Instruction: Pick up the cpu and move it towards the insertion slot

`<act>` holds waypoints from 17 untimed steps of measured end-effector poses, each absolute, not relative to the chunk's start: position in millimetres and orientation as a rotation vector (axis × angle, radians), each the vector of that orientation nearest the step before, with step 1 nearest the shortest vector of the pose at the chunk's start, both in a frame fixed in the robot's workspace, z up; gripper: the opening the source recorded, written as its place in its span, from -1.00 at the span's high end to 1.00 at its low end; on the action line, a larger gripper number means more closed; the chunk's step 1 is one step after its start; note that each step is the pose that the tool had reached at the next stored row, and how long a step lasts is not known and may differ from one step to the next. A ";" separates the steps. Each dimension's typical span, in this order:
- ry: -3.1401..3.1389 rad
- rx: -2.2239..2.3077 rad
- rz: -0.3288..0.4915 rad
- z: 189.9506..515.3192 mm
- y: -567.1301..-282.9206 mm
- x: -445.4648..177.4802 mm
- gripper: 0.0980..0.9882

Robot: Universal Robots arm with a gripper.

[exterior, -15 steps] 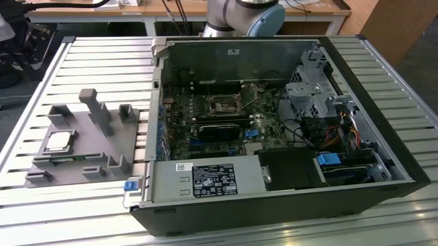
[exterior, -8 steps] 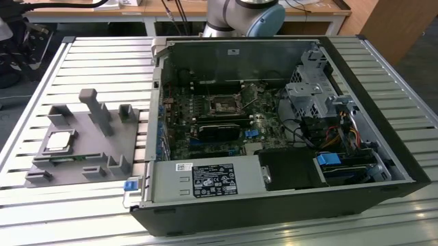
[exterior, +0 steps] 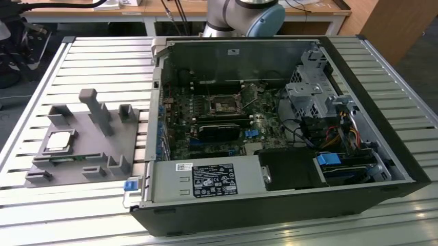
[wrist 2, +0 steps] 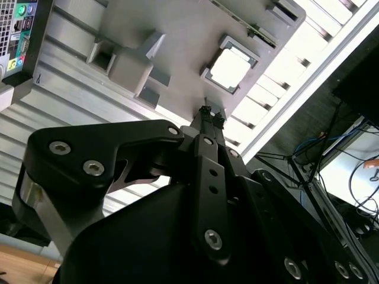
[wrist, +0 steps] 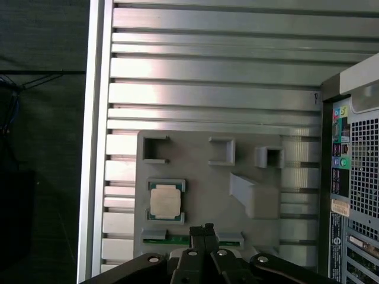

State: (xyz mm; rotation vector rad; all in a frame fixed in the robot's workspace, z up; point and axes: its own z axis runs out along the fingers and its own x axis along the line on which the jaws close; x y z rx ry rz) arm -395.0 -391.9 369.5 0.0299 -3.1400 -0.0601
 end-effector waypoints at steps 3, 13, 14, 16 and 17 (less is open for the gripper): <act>-3.140 0.030 -0.060 369.5 -391.9 -395.8 0.98; -3.140 0.030 -0.060 369.4 -391.9 -402.1 0.98; -3.140 0.030 -0.060 369.3 -391.9 -402.8 0.98; -3.140 0.030 -0.060 369.1 -391.9 -403.8 0.98; -3.140 0.030 -0.060 369.0 -391.9 -404.4 0.98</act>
